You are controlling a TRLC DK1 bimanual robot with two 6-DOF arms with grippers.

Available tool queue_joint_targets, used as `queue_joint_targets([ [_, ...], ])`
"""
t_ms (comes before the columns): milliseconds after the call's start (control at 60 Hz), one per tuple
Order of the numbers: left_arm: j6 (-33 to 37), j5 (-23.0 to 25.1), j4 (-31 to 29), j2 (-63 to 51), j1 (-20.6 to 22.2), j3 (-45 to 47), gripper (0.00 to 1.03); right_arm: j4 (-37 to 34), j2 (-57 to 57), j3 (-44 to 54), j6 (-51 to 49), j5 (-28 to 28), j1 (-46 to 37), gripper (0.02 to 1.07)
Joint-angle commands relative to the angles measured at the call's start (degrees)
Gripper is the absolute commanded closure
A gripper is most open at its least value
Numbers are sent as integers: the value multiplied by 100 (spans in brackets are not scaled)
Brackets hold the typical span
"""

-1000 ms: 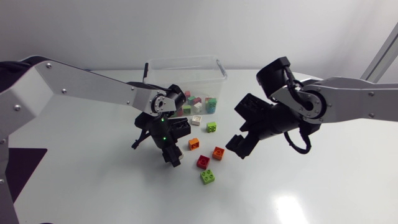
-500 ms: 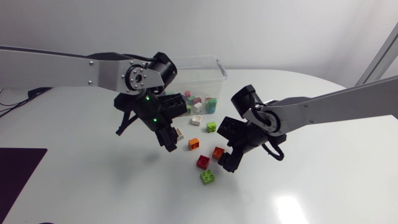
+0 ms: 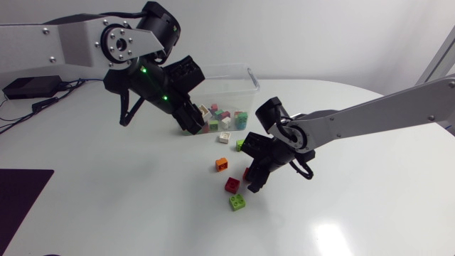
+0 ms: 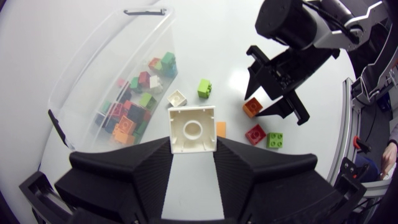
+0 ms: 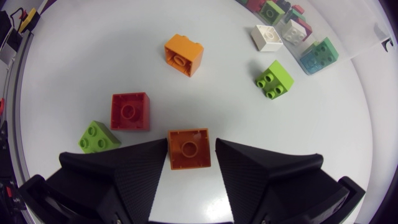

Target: Place the duplo bricks in the container

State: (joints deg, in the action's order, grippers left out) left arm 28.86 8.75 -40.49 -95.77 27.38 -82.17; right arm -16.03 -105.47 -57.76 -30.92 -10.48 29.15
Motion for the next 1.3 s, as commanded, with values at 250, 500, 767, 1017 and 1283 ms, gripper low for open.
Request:
queue_joint_targets([
  [250, -548, 118, 586, -285, -215, -748, 67, -242, 194, -139, -231, -42, -260, 74],
  [500, -961, 118, 1316, -742, -417, -1187, 66, -910, 985, -473, -231, -341, -647, 74],
  [767, -1234, -111, 2036, -1401, -637, -1679, 63, -1227, 1406, -825, -55, -472, -612, 74],
  [1017, -1506, -691, 2669, -1893, -769, -1969, 13, -1262, 1310, -1633, 314, -516, -542, 74],
  [1283, -1471, -849, 2994, -1243, -1059, -1354, 4, -1236, 826, -2723, 763, -534, -498, 74],
])
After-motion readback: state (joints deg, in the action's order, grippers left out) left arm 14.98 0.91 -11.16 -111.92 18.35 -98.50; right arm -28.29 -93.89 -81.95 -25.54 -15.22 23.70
